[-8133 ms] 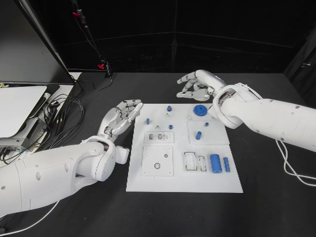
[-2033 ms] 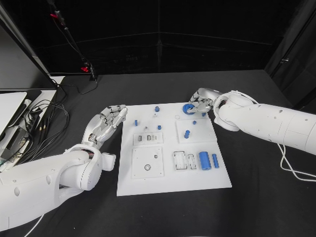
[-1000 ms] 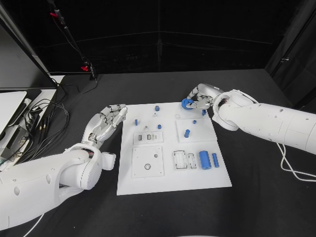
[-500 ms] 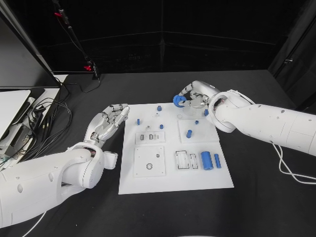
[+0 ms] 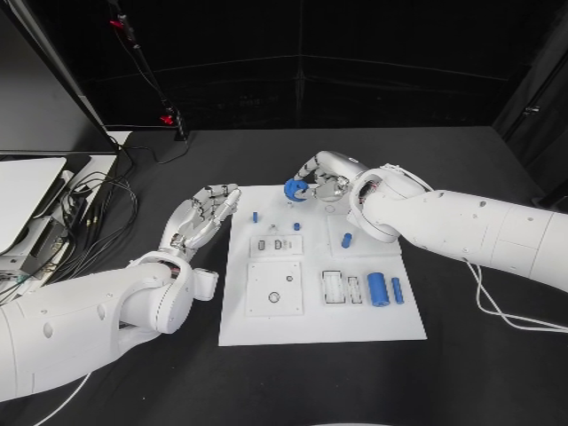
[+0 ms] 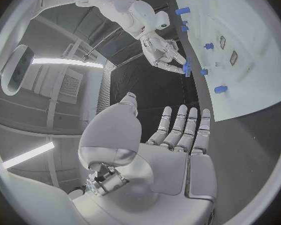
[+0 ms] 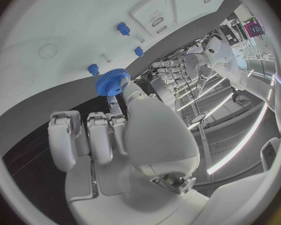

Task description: Assemble the parts on the task board

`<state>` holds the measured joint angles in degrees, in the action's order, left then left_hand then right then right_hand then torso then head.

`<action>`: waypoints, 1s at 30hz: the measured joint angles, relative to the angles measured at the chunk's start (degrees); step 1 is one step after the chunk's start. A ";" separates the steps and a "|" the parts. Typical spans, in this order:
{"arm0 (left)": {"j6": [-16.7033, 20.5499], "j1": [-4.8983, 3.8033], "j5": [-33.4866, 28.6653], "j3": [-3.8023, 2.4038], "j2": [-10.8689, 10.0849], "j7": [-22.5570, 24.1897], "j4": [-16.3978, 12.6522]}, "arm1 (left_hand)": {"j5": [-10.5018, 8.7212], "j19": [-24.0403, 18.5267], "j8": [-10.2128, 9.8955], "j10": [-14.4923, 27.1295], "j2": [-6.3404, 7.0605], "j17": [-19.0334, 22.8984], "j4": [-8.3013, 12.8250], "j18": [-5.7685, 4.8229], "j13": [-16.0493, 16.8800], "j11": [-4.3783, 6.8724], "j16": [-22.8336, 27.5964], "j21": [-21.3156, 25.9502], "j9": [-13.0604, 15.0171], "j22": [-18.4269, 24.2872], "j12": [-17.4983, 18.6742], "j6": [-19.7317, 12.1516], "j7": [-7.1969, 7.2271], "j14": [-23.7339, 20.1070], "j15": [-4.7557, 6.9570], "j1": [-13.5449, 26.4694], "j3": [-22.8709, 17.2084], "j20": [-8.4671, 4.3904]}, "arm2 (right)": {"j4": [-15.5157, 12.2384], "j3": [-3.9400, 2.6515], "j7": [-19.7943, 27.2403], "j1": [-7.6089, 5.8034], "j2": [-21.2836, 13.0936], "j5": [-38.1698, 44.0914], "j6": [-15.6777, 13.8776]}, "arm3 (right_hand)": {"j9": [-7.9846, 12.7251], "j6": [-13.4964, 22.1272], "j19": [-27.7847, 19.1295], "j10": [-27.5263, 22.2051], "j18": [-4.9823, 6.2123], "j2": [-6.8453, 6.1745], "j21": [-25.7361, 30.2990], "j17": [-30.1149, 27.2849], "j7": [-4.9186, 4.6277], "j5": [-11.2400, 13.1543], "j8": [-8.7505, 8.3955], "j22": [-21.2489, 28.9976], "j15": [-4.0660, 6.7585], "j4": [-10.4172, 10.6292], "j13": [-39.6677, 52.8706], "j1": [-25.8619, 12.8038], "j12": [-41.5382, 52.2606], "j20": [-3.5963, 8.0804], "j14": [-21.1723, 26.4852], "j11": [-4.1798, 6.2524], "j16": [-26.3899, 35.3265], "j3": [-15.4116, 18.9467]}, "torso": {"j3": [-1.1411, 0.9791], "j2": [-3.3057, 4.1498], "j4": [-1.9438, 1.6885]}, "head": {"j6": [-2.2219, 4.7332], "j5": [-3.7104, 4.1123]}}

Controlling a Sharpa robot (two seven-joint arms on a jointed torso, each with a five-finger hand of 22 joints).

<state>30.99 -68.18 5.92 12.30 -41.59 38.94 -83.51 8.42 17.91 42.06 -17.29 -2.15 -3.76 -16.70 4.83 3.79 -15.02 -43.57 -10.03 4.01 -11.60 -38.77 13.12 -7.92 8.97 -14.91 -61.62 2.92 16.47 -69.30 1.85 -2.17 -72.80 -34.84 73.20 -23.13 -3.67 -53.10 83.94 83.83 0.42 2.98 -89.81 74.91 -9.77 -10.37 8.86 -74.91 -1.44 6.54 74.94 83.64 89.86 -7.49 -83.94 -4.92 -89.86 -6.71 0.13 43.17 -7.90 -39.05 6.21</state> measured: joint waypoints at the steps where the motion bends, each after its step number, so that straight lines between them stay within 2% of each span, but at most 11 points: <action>1: 0.00 -0.01 0.00 0.00 0.00 0.00 -0.01 | 0.00 0.00 0.00 0.00 0.00 0.00 0.00 0.01 0.00 0.00 0.00 0.00 0.00 0.00 0.00 0.00 0.00 0.00 0.00 0.00 0.00 0.00 | 0.25 0.00 -0.13 0.00 0.41 0.17 0.27 | 0.00 -0.08 0.00 0.00 0.00 -0.04 0.00 0.00 -0.08 0.00 0.00 0.00 0.00 0.00 0.00 -0.04 0.00 0.00 0.00 0.00 0.00 0.00 | 0.00 0.00 0.00 | -0.03 -0.02; 11: 0.00 -0.02 0.00 0.00 0.04 0.00 -0.03 | 0.00 0.00 0.00 0.00 0.00 0.00 0.00 0.00 0.00 0.00 0.00 0.00 -0.05 -0.06 0.00 0.00 0.00 0.00 0.00 0.00 0.32 0.00 | 3.17 0.00 -1.49 0.01 3.60 2.13 2.83 | 0.00 -0.29 0.00 0.00 0.00 -0.35 0.00 0.00 -0.29 0.07 -0.12 0.00 0.00 -0.22 0.00 0.27 0.00 0.00 0.00 0.00 0.00 -0.21 | -0.04 0.02 -0.02 | -0.20 -0.48; 30: 0.01 -0.03 0.00 0.00 0.09 0.00 -0.05 | 0.00 0.00 0.00 0.00 0.00 0.00 0.00 0.00 0.00 0.00 0.00 0.00 -0.04 -0.05 0.00 0.00 0.00 0.00 0.00 0.00 0.32 0.00 | 6.63 0.01 -2.76 0.07 6.18 4.35 5.77 | -0.03 -0.38 0.00 0.00 0.00 -0.88 0.00 0.00 -0.37 0.39 -0.73 0.00 0.00 -0.23 0.00 -0.26 0.00 0.00 0.00 0.00 0.00 -0.19 | -0.05 0.01 0.06 | -0.57 -0.77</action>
<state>31.00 -68.21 5.92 12.29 -41.51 38.94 -83.55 8.42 17.91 42.06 -17.29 -2.15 -3.76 -16.71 4.84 3.79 -15.02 -43.57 -10.03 3.97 -11.65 -38.76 13.12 -7.92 8.96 -14.91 -61.62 3.23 16.47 -62.67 1.85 -4.93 -72.74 -28.66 77.55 -17.36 -3.70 -53.48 83.94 83.83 0.42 2.10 -89.81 74.90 -10.14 -9.99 8.12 -74.91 -1.44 6.31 74.94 83.38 89.86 -7.49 -83.94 -4.92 -89.86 -6.90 0.07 43.18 -7.84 -39.62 5.43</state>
